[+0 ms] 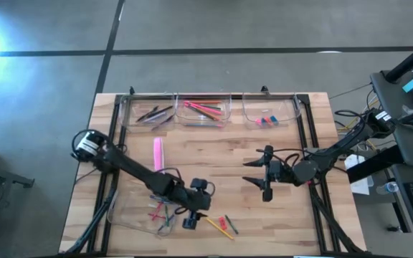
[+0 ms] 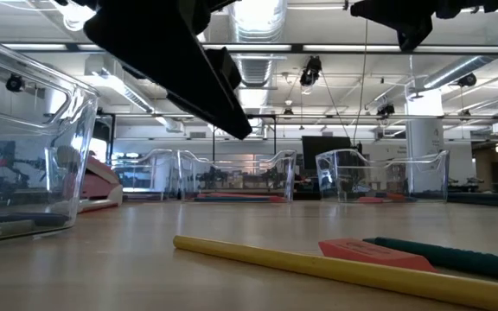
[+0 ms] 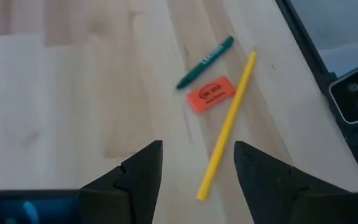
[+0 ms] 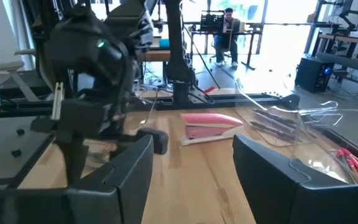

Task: Sort crayons/erasers/pens/pencils in bins
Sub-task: Put the yellow pencil into the top middle transparent bin

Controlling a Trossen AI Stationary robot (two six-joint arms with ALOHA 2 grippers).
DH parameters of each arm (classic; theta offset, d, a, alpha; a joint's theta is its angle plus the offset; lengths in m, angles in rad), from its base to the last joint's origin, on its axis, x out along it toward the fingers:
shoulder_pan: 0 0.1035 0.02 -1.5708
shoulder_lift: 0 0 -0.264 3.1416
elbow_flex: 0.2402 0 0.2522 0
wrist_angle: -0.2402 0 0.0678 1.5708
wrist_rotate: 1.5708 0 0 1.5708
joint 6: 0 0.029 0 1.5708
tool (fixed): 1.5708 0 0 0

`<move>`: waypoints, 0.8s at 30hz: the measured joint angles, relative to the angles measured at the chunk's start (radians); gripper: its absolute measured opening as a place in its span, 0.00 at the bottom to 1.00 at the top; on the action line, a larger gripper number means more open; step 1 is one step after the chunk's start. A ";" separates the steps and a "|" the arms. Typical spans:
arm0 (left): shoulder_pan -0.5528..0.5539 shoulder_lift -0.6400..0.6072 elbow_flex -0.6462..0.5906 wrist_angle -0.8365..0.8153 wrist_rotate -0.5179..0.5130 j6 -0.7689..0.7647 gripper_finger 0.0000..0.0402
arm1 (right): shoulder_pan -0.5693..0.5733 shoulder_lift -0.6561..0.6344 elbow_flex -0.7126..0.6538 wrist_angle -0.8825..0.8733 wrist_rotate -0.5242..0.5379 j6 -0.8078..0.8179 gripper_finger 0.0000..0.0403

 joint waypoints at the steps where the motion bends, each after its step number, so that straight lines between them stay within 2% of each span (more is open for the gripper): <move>1: -0.006 0.012 0.012 -0.006 0.000 0.000 0.46 | 0.000 0.000 0.000 0.001 0.000 0.000 0.52; 11: -0.027 0.154 0.202 -0.184 0.010 0.053 0.46 | 0.000 0.000 0.000 0.003 0.000 0.001 0.52; 16: -0.038 0.217 0.222 -0.191 0.026 0.074 0.46 | 0.000 0.000 0.000 0.002 0.000 0.001 0.52; 24: -0.058 0.236 0.222 -0.191 0.030 0.097 0.46 | 0.000 0.000 0.000 -0.001 0.000 0.001 0.52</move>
